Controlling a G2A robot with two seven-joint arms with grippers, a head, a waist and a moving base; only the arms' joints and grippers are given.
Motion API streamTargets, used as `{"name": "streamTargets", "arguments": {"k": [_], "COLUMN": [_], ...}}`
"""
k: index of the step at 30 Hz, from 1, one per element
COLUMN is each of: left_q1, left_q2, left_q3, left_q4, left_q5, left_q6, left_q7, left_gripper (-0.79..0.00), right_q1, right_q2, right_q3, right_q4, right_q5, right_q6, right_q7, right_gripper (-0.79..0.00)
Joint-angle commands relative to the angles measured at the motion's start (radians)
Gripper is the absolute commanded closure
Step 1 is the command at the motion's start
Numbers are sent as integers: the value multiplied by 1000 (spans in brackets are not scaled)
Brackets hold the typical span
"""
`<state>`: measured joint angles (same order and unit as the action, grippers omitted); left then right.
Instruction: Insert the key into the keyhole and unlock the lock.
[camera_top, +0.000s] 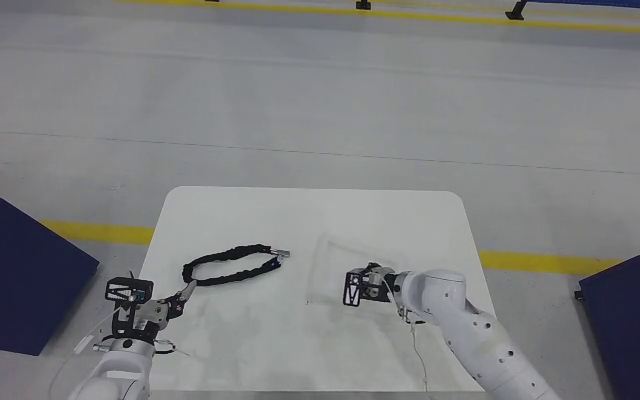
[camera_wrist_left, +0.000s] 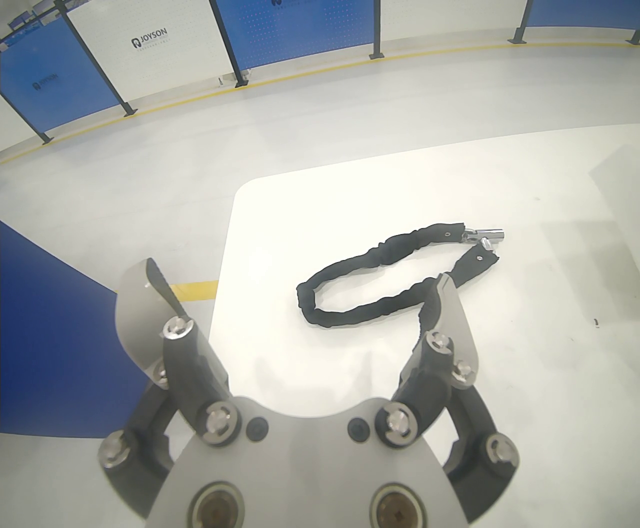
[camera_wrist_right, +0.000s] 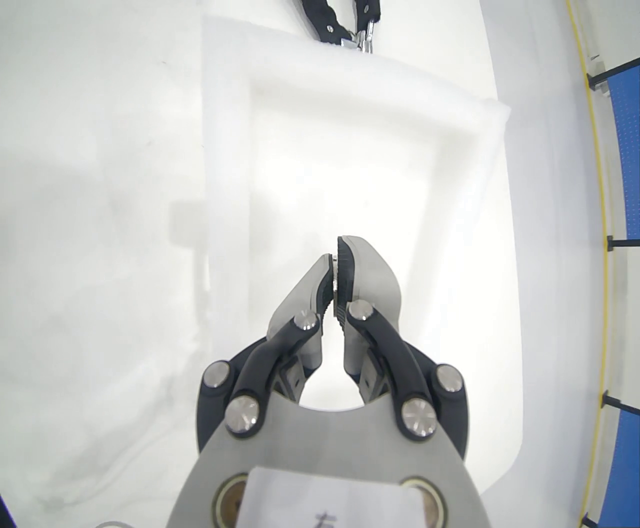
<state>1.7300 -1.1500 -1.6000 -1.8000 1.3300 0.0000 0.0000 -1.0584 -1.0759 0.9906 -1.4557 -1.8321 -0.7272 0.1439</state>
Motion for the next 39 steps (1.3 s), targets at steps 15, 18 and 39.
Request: {"name": "streamTargets", "arguments": {"k": [15,18,39], "left_q1": [0,0,0], "left_q2": [0,0,0], "left_q3": [0,0,0], "left_q4": [0,0,0], "left_q5": [0,0,0], "left_q6": [0,0,0], "left_q7": [0,0,0], "left_gripper": [-785,-785,-785], "right_q1": [16,20,-93], "right_q2": [-38,-34,-14], "right_q3": [36,30,282], "right_q4": [49,12,15], "right_q5": [485,406,1171], "right_q6": [42,29,155], "right_q7": [438,402,581], "right_gripper": [0,0,0]}}
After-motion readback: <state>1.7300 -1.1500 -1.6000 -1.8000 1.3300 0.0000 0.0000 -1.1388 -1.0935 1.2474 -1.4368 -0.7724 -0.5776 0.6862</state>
